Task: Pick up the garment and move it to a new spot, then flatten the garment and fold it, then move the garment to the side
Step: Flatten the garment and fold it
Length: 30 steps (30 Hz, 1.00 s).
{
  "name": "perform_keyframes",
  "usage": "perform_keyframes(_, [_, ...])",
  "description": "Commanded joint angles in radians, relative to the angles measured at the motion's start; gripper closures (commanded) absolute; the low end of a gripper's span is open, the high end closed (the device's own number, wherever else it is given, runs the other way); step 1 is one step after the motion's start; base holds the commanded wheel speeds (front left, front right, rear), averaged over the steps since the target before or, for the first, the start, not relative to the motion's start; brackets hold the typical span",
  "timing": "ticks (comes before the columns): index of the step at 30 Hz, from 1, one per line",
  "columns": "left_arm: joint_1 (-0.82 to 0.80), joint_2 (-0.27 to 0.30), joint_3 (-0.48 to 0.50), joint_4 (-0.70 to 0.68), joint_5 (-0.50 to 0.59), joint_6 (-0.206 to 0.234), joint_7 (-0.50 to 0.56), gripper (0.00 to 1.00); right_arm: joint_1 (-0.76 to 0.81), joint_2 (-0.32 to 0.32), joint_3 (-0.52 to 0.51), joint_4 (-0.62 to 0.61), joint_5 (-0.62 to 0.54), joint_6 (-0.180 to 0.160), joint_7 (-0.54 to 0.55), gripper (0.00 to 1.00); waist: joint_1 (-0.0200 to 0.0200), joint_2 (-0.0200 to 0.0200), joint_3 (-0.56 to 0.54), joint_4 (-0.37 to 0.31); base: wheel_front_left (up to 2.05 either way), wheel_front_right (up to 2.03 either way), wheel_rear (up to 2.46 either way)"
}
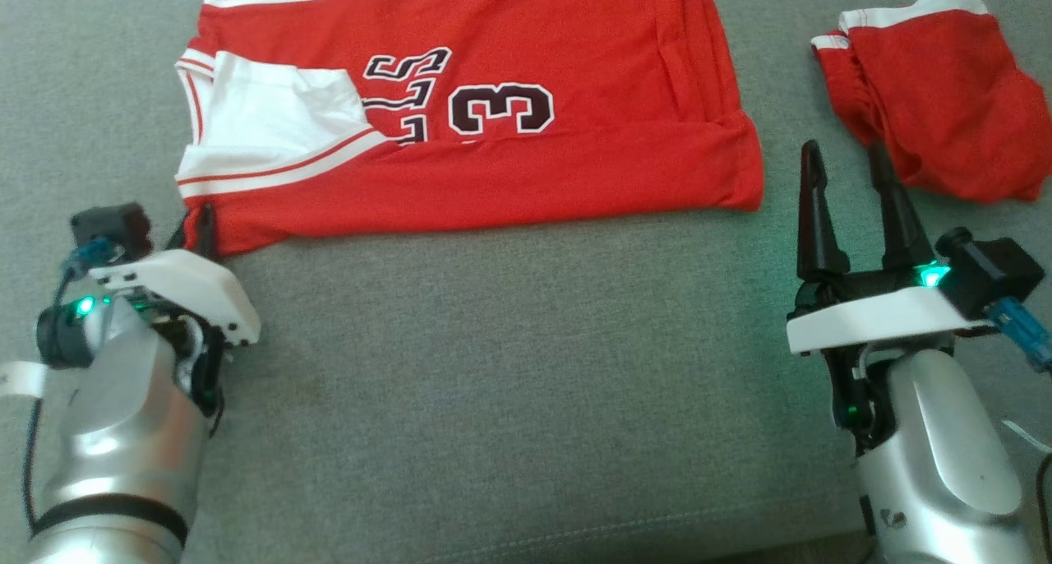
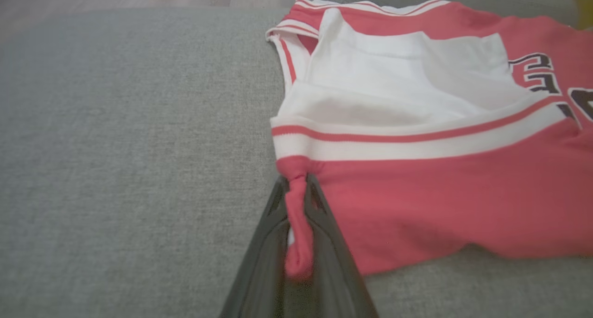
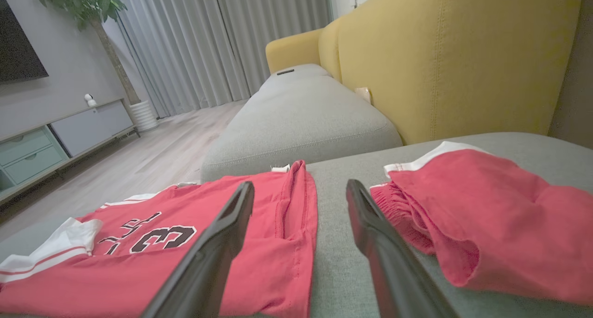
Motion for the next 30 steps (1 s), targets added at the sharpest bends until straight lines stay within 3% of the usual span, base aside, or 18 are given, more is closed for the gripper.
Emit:
perform_keyframes(1, [-0.006,0.029,0.019,-0.016,0.005,0.003,-0.021,1.0,-0.028,0.005,0.026,-0.013,0.0,-0.001,0.01,0.0,0.0,-0.0001,-0.008,0.008,0.0,0.0,0.0])
perform_keyframes(4, [-0.005,0.018,0.029,-0.076,0.003,0.009,-0.039,1.0,-0.03,0.005,0.017,0.016,-0.016,-0.001,0.029,0.0,0.0,-0.0001,-0.017,0.023,0.0,0.0,0.0])
perform_keyframes(10, [0.07,-0.016,0.06,-0.361,0.028,0.003,-0.041,1.0,-0.057,0.005,-0.023,0.083,-0.054,-0.001,0.074,0.0,0.0,-0.0001,-0.021,0.074,0.0,0.0,0.0])
perform_keyframes(14, [0.123,-0.04,0.063,-0.468,0.051,-0.01,-0.041,1.0,-0.087,0.005,-0.05,0.154,-0.039,-0.001,0.126,0.0,0.0,-0.0001,-0.019,0.106,0.0,0.0,0.0])
perform_keyframes(22, [0.152,-0.061,0.05,-0.521,0.085,-0.034,-0.042,1.0,-0.164,0.005,-0.097,0.32,-0.084,-0.001,0.22,0.0,0.0,-0.0001,-0.008,0.139,0.0,0.0,0.0])
perform_keyframes(30, [0.156,-0.067,0.055,-0.525,0.1,-0.042,-0.042,1.0,-0.229,0.005,-0.067,0.479,-0.068,-0.001,0.267,0.0,0.0,-0.0001,0.0,0.136,0.0,0.0,0.0])
